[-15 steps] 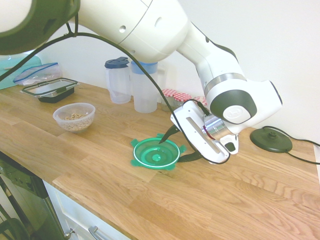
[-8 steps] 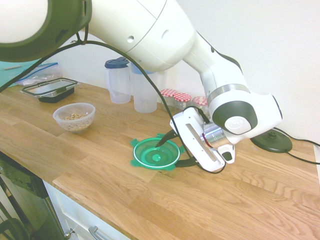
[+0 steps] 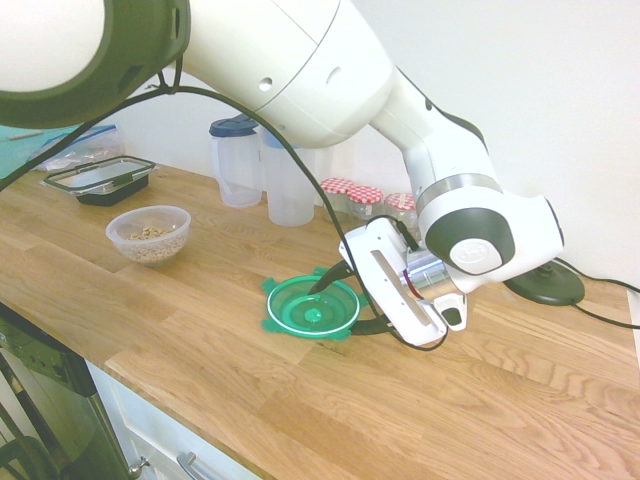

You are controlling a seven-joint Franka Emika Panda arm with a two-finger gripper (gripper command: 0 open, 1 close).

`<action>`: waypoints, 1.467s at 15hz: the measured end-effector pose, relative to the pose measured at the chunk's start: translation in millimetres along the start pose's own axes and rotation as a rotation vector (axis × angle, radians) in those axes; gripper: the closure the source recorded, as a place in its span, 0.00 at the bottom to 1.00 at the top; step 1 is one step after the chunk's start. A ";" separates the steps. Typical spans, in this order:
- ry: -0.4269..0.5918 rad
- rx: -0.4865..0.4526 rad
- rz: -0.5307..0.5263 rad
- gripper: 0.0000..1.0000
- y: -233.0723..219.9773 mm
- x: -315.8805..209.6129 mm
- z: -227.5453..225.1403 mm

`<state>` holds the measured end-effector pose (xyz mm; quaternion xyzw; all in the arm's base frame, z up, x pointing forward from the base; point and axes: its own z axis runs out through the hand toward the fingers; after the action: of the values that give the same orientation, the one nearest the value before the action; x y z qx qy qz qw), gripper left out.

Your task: Cover the lid of food container

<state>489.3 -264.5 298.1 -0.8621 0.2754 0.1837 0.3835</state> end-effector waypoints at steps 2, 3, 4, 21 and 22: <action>-0.005 -0.001 -0.008 1.00 -0.3 1.1 3.7; -0.008 -0.001 -0.011 1.00 -0.3 2.0 5.9; -0.011 -0.001 -0.012 1.00 0.2 2.9 8.0; 0.051 -0.054 -0.025 1.00 -8.5 3.3 18.5; 0.079 -0.066 -0.019 1.00 -19.0 -1.8 10.5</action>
<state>498.5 -245.4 303.1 -0.8836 0.2759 0.1547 0.3453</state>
